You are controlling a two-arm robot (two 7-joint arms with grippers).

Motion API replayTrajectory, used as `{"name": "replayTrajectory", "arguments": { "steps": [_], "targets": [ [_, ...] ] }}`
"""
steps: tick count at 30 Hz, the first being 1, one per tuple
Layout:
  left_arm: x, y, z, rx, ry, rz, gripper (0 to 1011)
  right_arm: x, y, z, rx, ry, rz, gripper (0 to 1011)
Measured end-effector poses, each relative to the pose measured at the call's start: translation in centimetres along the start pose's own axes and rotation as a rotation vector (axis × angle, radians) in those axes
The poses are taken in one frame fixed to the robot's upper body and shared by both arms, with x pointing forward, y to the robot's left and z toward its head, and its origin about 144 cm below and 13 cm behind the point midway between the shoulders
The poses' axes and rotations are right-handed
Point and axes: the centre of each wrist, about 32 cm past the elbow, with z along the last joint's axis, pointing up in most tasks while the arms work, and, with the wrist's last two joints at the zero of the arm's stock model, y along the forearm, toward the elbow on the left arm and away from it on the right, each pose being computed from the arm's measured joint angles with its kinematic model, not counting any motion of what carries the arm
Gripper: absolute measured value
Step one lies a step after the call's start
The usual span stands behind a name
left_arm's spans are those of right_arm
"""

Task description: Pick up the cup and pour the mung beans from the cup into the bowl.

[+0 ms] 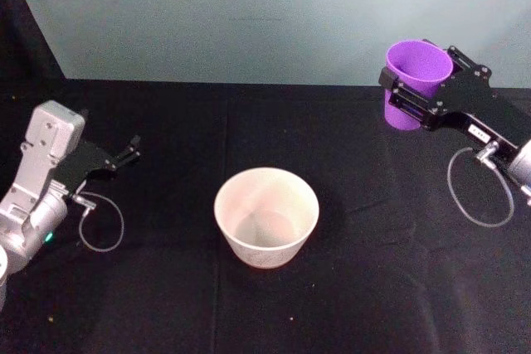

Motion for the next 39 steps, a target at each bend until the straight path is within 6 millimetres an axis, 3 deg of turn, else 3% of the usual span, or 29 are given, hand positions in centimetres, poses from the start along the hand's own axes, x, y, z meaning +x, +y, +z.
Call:
{"name": "replayTrajectory", "arguments": {
  "steps": [39],
  "targets": [
    [0.00,0.00,0.00,0.000,0.000,0.000,1000,0.00,0.00,0.00,0.000,0.000,0.000,755]
  ]
}}
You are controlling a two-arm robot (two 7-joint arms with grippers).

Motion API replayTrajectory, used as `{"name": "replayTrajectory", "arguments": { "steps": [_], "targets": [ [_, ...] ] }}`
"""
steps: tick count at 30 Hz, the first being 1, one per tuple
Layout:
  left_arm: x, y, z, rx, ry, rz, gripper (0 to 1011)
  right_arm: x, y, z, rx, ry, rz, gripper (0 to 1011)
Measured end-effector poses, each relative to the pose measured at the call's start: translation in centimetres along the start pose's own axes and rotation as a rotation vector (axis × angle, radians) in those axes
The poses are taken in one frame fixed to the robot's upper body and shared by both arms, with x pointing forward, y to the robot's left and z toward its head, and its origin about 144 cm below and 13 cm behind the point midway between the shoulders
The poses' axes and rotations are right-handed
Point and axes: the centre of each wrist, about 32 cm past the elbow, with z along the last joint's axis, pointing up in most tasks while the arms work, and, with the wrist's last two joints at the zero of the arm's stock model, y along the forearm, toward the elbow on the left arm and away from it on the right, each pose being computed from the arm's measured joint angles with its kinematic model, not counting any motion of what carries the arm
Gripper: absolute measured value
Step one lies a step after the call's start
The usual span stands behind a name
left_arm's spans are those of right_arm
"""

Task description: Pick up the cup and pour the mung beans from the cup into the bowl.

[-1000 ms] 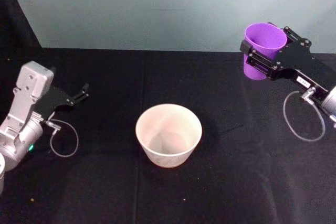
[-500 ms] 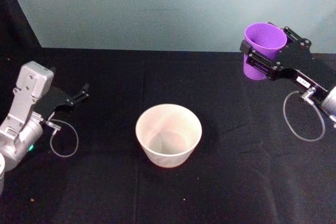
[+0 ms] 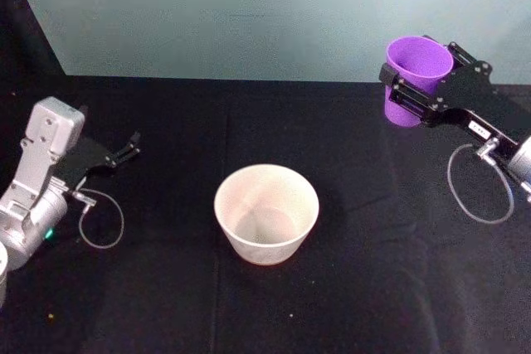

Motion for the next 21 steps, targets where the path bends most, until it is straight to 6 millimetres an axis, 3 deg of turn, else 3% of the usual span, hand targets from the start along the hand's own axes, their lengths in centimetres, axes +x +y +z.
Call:
{"name": "replayTrajectory", "arguments": {
  "steps": [21],
  "targets": [
    [0.00,0.00,0.00,0.000,0.000,0.000,1000,0.00,0.00,0.00,0.000,0.000,0.000,755]
  ]
}}
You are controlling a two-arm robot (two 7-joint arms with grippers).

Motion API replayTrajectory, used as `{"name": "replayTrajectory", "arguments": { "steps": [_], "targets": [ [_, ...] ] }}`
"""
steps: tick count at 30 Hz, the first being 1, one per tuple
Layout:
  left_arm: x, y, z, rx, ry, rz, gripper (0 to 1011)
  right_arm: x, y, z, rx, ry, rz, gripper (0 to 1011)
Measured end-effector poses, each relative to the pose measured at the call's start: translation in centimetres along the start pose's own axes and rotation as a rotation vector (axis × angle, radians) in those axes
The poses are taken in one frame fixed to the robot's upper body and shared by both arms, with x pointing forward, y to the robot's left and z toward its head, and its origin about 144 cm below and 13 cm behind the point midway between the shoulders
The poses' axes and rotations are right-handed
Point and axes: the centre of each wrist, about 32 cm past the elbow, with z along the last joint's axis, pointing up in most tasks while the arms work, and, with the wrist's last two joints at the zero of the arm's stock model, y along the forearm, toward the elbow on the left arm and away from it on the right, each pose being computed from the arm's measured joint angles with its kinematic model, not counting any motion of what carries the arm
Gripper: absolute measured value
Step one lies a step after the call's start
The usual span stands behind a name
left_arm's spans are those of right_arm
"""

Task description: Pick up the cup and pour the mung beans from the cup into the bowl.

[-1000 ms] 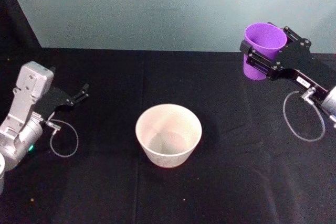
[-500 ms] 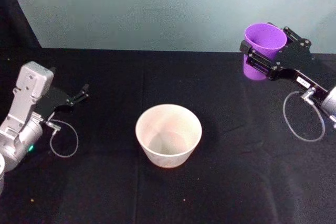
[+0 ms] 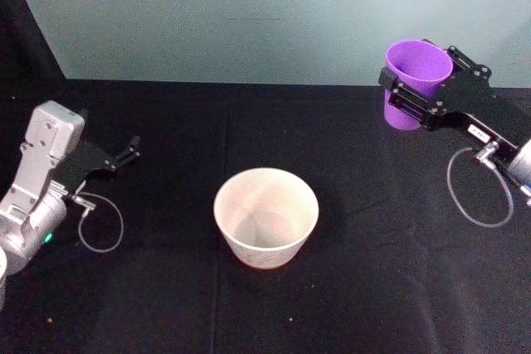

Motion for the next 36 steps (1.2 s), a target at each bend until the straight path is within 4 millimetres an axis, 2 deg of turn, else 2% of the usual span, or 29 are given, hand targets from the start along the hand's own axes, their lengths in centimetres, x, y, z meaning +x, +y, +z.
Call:
{"name": "replayTrajectory", "arguments": {
  "steps": [36],
  "targets": [
    [0.00,0.00,0.00,0.000,0.000,0.000,1000,0.00,0.00,0.00,0.000,0.000,0.000,755]
  ]
}}
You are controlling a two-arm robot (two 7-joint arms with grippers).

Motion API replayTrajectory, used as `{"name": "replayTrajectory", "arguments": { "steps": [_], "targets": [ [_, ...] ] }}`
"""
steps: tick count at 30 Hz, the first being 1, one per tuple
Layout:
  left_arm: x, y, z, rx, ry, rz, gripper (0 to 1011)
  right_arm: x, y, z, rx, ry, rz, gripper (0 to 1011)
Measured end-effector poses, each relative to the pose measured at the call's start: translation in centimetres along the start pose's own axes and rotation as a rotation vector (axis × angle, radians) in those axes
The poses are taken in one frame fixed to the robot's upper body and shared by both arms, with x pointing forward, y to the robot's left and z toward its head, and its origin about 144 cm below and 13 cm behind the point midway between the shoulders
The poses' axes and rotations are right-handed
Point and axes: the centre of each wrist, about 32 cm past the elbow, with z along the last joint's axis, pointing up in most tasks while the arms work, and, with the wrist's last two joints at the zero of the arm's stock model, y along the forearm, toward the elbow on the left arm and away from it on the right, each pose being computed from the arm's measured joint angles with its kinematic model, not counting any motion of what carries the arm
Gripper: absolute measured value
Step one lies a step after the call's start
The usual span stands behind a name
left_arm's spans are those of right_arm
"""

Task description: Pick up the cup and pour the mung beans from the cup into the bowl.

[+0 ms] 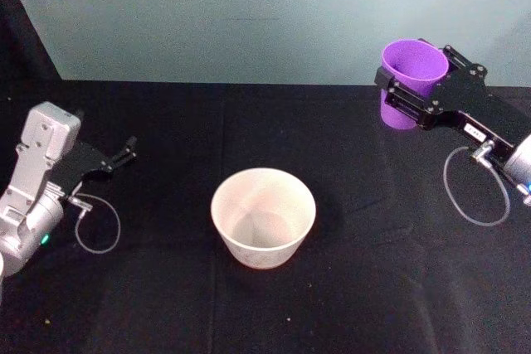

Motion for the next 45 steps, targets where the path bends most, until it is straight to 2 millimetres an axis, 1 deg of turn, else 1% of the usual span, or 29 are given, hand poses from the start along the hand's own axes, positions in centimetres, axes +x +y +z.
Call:
{"name": "replayTrajectory", "arguments": {
  "steps": [45],
  "targets": [
    [0.00,0.00,0.00,0.000,0.000,0.000,1000,0.00,0.00,0.00,0.000,0.000,0.000,755]
  ]
}}
